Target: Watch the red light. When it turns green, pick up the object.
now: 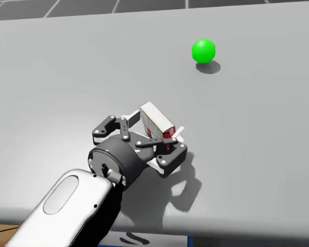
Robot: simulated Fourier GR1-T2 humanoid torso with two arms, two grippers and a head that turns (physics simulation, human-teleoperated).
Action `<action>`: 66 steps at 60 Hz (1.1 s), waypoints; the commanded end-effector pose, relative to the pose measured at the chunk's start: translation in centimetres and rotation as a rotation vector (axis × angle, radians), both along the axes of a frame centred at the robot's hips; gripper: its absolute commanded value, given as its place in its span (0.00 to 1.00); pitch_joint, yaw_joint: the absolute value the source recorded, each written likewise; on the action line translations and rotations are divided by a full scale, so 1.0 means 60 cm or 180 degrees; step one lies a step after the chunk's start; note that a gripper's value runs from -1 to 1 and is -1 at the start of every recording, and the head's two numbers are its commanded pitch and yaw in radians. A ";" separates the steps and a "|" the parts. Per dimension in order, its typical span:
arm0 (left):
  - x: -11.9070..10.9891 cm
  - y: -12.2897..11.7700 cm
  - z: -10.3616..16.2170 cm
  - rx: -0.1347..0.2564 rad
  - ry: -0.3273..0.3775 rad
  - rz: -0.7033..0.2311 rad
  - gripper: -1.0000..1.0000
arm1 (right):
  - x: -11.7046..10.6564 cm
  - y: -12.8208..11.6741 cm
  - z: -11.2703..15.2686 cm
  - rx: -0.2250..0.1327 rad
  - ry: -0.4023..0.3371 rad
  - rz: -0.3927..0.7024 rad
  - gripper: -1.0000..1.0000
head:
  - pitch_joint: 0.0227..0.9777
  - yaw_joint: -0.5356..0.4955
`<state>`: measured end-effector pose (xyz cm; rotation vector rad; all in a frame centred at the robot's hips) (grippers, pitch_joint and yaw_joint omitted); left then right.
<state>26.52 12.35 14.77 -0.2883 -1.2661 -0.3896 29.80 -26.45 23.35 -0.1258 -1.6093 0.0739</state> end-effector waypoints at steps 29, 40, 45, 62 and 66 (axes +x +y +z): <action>0.039 -0.007 -0.028 0.0075 0.0139 0.0020 0.60 | 0.002 -0.003 0.000 -0.0007 -0.0016 0.0008 0.00 | 0.87 0.65; 0.033 -0.007 -0.029 0.0078 0.0112 0.0000 1.00 | 0.002 -0.004 0.001 -0.0008 -0.0021 0.0006 0.00 | 0.84 0.65; 0.032 -0.007 -0.029 0.0082 0.0099 -0.0005 1.00 | 0.002 -0.004 0.001 -0.0008 -0.0024 0.0004 0.00 | 0.76 0.65; 0.023 -0.013 -0.037 0.0129 0.0110 -0.0064 1.00 | 0.000 -0.006 0.002 0.0001 -0.0030 -0.0004 0.00 | 0.47 0.66; 0.022 -0.015 -0.037 0.0134 0.0110 -0.0076 1.00 | 0.000 -0.007 0.003 0.0005 -0.0031 -0.0004 0.00 | 0.43 0.66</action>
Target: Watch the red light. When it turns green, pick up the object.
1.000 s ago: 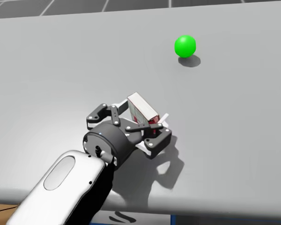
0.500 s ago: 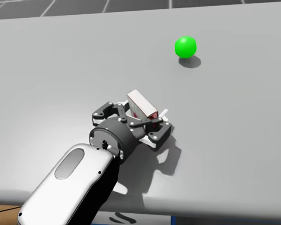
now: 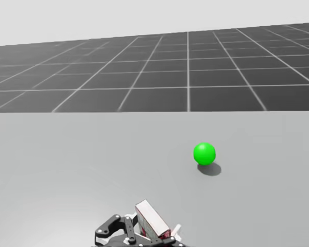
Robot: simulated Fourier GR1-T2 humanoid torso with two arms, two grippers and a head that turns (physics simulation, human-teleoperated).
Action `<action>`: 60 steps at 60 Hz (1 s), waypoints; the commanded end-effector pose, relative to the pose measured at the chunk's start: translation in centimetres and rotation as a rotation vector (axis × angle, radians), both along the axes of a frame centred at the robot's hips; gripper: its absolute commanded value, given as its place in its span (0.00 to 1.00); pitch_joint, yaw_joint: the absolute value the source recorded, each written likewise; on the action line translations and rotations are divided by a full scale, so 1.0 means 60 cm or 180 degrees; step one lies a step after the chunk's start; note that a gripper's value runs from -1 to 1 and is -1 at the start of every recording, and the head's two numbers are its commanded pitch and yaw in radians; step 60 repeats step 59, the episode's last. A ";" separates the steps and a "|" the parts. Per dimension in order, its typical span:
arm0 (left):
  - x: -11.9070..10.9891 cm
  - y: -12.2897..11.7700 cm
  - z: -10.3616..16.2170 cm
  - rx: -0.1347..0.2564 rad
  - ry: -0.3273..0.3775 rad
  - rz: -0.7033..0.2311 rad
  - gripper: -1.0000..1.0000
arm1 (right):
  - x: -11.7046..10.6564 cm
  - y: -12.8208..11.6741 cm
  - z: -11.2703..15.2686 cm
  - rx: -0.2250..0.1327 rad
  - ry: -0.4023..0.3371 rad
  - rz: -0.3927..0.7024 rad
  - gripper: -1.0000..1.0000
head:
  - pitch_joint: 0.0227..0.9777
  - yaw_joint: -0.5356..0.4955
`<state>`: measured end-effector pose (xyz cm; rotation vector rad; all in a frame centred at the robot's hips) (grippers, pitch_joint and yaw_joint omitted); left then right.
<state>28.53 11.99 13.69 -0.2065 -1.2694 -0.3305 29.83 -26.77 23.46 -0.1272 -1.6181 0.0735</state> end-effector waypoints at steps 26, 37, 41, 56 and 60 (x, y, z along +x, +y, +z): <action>-0.044 -0.012 0.107 -0.0036 -0.0195 -0.0600 1.00 | 0.001 -0.003 0.001 0.0014 -0.0004 -0.0010 0.00 | 0.40 0.66; -0.025 -0.003 0.177 0.0037 -0.0447 -0.0596 1.00 | 0.001 -0.004 0.002 0.0017 -0.0006 -0.0010 0.00 | 0.40 0.66; -0.019 -0.001 0.194 0.0053 -0.0507 -0.0579 1.00 | 0.001 -0.004 0.002 0.0016 -0.0012 -0.0006 0.00 | 0.40 0.66; 0.002 0.005 0.290 0.0077 -0.0963 -0.0421 1.00 | 0.000 -0.003 0.002 0.0009 -0.0032 0.0036 0.00 | 0.40 0.66; 0.007 0.006 0.316 0.0067 -0.1114 -0.0331 1.00 | 0.000 -0.004 0.002 0.0007 -0.0042 0.0027 0.00 | 0.40 0.66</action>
